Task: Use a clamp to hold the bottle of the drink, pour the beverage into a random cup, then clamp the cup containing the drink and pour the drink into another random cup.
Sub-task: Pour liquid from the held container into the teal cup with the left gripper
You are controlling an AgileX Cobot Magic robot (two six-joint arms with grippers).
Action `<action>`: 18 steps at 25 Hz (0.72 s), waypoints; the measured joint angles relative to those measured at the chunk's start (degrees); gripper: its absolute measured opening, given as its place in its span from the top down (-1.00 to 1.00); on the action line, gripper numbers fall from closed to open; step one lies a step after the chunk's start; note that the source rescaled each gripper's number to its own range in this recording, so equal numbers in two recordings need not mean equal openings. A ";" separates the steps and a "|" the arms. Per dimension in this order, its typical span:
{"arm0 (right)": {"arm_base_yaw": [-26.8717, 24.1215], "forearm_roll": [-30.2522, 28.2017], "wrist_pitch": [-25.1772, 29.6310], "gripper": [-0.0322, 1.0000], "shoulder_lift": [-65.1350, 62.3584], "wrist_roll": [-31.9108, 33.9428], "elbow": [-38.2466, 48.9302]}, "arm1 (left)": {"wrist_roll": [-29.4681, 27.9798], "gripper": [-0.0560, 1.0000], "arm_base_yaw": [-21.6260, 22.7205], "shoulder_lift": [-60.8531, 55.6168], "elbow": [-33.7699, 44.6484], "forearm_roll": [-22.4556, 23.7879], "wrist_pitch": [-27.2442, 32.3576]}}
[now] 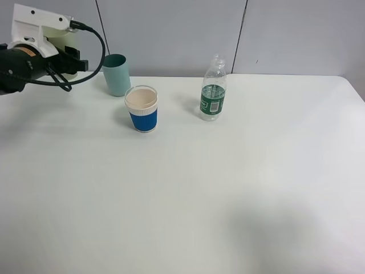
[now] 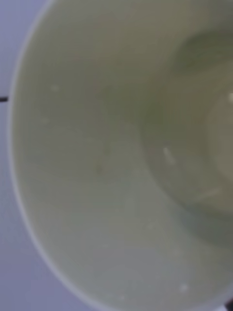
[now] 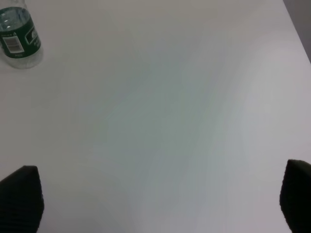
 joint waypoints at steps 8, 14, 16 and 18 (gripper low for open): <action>0.00 0.00 0.00 -0.89 0.00 0.00 0.00 | 14.16 0.81 -0.06 2.47 -4.18 -12.10 1.49; 0.00 0.00 0.00 -0.89 0.00 0.00 0.00 | 23.78 0.81 -0.65 3.79 -6.98 -19.24 1.56; 0.00 0.00 0.00 -0.89 0.00 0.00 0.00 | 27.50 0.81 -0.65 4.48 -7.99 -21.78 1.56; 0.00 0.00 0.00 -0.89 0.00 0.00 0.00 | 31.57 0.81 -0.99 5.26 -8.84 -24.75 1.51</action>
